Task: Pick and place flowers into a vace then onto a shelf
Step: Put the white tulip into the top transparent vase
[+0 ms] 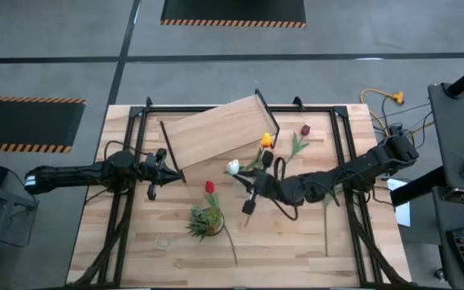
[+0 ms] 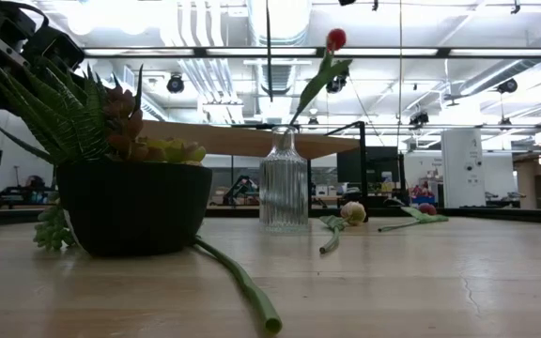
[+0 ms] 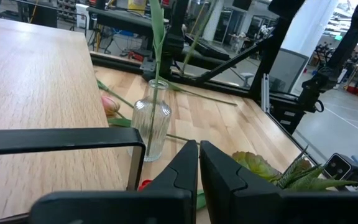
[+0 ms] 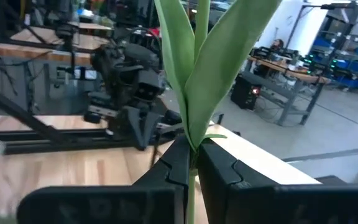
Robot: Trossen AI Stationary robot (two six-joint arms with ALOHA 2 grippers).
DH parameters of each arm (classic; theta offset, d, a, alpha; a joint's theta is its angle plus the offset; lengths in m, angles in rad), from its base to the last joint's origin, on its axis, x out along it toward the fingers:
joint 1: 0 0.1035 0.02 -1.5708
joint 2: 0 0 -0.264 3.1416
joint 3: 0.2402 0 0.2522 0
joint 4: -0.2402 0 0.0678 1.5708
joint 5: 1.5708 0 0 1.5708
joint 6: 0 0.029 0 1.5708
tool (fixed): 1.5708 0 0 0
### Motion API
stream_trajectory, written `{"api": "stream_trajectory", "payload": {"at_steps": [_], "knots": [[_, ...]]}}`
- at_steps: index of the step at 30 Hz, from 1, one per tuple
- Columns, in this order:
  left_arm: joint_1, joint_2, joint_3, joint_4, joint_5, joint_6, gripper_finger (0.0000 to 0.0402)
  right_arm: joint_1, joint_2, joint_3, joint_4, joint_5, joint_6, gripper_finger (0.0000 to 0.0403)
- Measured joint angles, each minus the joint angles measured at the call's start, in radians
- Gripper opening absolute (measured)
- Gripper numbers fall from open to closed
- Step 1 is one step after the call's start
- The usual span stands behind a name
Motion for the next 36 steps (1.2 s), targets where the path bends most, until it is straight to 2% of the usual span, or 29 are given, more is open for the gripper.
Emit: {"api": "stream_trajectory", "payload": {"at_steps": [9,32,36], "knots": [[0.000,0.000,0.000,0.000,0.000,0.000,0.0001,-0.059,0.036,-0.002,-0.014,0.001,0.031,0.0013],[0.000,0.000,0.000,0.000,0.000,0.000,0.0001,-0.057,0.009,0.002,-0.061,-0.001,0.049,0.0013],[0.000,0.000,0.000,0.000,0.000,0.000,0.0001,-0.057,0.009,0.002,-0.115,-0.002,0.078,0.0013]]}}
